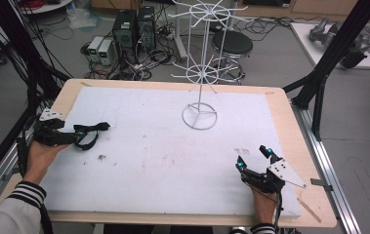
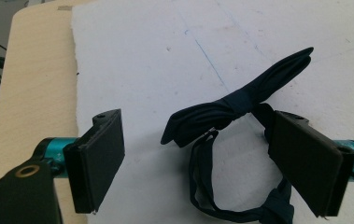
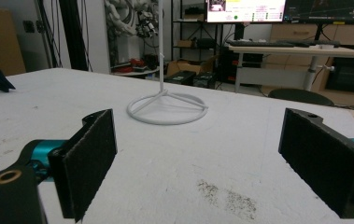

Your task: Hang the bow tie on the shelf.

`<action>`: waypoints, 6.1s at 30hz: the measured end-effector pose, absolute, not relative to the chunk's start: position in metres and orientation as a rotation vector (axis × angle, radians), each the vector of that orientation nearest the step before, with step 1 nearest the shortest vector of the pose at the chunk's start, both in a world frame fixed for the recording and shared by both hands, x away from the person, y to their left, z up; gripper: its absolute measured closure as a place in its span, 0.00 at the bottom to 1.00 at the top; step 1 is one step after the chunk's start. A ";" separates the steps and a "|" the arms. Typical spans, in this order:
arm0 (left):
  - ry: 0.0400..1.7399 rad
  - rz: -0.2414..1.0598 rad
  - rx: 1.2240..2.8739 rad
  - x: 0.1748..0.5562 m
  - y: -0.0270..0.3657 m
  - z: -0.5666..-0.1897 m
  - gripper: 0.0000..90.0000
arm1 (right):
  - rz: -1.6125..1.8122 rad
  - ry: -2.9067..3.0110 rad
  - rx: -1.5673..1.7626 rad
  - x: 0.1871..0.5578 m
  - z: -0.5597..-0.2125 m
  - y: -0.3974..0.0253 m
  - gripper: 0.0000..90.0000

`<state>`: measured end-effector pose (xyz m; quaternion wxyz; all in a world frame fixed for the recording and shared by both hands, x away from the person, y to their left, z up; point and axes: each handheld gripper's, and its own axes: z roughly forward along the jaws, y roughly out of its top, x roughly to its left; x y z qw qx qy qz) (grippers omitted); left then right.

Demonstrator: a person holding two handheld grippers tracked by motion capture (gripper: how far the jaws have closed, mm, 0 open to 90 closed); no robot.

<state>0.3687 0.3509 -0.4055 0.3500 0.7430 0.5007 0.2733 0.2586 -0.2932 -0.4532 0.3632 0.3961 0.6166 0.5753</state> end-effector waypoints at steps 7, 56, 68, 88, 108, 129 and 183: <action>1.298 0.697 1.956 0.376 0.351 -0.408 0.23 | 1.481 1.587 1.019 0.259 -0.453 -0.293 0.12; 1.177 0.606 2.138 0.389 0.346 -0.418 0.96 | 1.482 1.578 1.015 0.259 -0.453 -0.294 0.12; 1.088 0.636 1.993 0.381 0.343 -0.406 0.97 | 1.482 1.578 1.011 0.259 -0.453 -0.294 0.12; 0.950 0.546 1.787 0.374 0.325 -0.393 0.97 | 1.481 1.577 1.011 0.259 -0.453 -0.294 0.12; 0.755 0.462 1.747 0.370 0.270 -0.358 0.96 | 1.487 1.578 1.017 0.258 -0.453 -0.294 0.12; 0.690 0.382 1.678 0.365 0.204 -0.330 0.96 | 1.486 1.577 1.012 0.258 -0.453 -0.294 0.12; 0.657 0.384 1.651 0.404 0.101 -0.301 0.96 | 1.499 1.574 1.019 0.257 -0.454 -0.294 0.12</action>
